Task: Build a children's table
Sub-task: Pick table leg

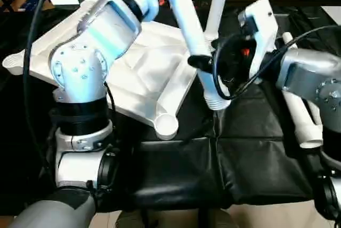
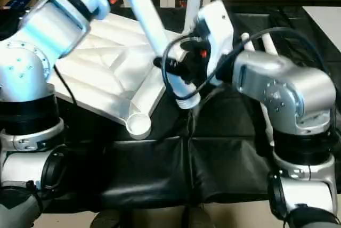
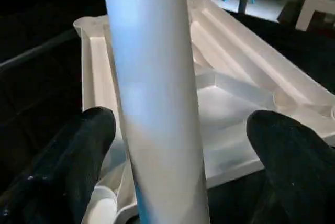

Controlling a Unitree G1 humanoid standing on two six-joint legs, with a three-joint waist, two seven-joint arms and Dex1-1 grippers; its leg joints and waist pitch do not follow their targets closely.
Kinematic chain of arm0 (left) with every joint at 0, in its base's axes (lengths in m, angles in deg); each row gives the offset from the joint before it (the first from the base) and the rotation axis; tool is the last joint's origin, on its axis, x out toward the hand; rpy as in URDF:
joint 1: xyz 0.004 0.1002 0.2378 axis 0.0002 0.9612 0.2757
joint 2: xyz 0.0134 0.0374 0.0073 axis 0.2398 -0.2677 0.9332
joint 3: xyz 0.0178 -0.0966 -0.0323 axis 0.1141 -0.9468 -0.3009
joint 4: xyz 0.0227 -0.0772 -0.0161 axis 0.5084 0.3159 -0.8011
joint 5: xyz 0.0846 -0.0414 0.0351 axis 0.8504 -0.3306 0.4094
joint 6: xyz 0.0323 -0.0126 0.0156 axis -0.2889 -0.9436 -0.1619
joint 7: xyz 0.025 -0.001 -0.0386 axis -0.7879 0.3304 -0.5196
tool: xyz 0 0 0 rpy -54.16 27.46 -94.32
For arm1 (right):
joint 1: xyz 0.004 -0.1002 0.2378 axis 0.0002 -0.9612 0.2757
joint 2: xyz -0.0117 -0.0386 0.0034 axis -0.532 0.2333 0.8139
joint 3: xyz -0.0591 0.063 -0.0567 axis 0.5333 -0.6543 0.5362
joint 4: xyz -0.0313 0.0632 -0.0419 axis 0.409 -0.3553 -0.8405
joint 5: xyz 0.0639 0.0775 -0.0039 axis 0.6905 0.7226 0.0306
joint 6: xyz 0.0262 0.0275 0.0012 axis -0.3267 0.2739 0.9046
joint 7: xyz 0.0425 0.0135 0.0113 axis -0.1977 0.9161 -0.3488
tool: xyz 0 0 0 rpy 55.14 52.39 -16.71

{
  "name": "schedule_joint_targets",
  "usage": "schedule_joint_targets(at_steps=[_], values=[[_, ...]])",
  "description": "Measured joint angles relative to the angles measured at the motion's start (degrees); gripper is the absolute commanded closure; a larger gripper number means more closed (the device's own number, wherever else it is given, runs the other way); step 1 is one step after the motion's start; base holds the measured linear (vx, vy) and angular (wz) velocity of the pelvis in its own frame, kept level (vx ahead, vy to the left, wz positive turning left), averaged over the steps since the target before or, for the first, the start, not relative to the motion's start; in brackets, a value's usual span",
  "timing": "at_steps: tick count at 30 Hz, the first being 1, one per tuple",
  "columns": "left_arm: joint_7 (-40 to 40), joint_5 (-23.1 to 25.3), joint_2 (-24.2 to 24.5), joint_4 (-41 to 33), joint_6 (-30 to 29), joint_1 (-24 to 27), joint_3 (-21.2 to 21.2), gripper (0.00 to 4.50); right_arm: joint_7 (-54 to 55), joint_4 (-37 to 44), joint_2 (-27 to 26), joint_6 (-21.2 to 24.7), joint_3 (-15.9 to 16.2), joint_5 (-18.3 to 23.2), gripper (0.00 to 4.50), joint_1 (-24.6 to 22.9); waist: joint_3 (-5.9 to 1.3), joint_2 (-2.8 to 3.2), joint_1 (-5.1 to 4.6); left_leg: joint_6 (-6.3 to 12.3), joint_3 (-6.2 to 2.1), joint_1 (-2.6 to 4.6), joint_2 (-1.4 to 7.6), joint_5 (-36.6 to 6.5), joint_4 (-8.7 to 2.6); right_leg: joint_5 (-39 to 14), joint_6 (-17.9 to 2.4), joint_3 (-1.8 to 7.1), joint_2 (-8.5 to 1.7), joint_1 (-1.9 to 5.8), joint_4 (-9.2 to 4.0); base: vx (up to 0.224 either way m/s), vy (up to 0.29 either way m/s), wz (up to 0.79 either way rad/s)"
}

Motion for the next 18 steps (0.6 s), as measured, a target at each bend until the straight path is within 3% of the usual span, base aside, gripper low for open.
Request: schedule_joint_targets(at_steps=[18], values=[[2.31, 1.98, 0.44, -0.63, -0.63, 0.05, 2.32, 2.91, -4.13, -2.02, 4.72, 5.84, 3.93, 0.18, 0.00, 1.69, -0.01, -0.01, 0.08, 0.27, 0.00, 0.00, 0.00, 0.17, 0.23, 0.05, -0.07, 0.03, 0.00, 0.01, 0.19, 0.000, 0.000, 0.00]])
